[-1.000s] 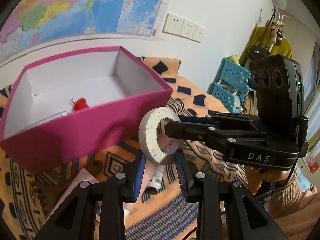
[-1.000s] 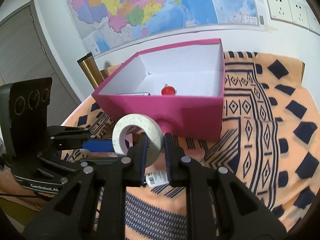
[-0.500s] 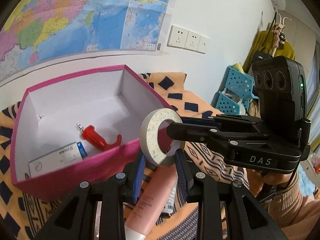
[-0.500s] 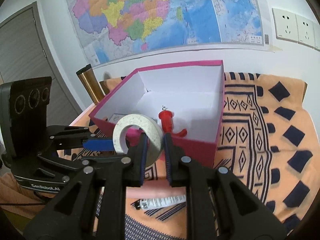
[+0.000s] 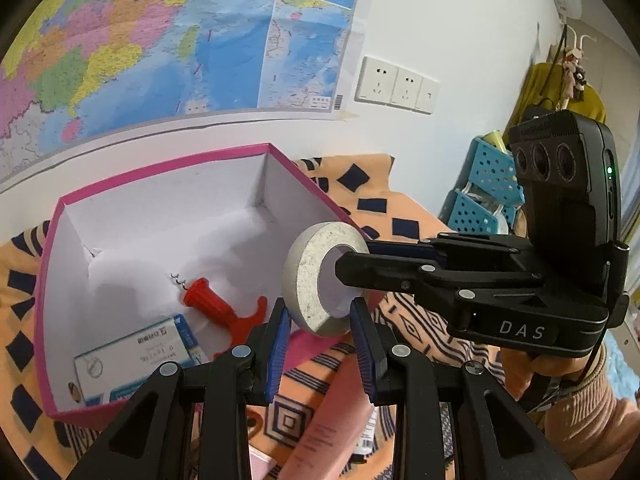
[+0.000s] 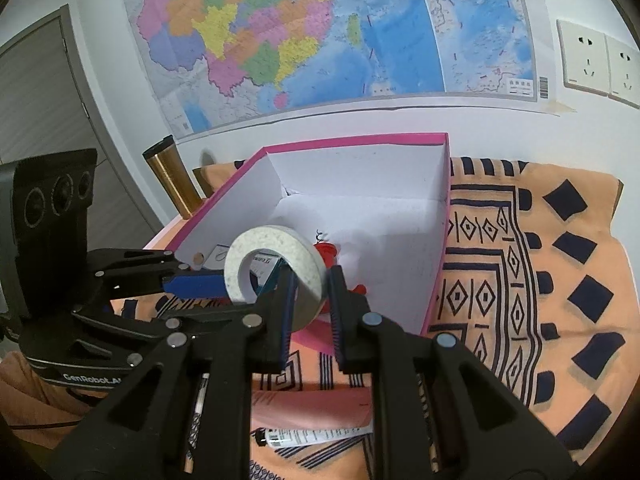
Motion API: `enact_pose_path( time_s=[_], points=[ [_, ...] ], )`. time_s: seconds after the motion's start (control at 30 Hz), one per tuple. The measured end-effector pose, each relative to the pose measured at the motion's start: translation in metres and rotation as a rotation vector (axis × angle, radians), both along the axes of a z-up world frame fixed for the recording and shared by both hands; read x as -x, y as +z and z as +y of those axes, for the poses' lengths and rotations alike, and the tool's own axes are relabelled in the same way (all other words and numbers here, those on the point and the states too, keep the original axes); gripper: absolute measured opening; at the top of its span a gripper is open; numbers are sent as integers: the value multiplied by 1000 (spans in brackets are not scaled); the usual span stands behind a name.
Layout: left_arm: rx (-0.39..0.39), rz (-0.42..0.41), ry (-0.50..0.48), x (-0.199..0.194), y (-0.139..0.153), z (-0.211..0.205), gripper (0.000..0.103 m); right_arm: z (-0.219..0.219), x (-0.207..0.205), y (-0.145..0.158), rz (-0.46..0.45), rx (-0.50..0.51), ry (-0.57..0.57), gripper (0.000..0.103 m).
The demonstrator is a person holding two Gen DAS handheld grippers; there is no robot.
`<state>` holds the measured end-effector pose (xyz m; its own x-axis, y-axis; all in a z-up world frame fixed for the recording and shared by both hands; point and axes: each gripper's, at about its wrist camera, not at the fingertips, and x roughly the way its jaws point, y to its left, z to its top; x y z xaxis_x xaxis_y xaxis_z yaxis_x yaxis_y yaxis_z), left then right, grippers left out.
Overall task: Organize rigid objects
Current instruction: 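Lift the white tape roll with the right gripper toward the pink box, then lower the tape roll into the pink box and open the right gripper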
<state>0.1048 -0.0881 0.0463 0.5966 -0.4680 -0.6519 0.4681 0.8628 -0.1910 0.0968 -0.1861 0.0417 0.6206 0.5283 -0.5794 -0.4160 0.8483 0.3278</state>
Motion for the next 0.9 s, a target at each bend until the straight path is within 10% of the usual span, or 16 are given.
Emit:
enact_pose_path(
  time_s=[0.9],
  points=[
    [1,109,32,-43,-22,-5,30,0,-43,-26,117,57,-50,21]
  ],
)
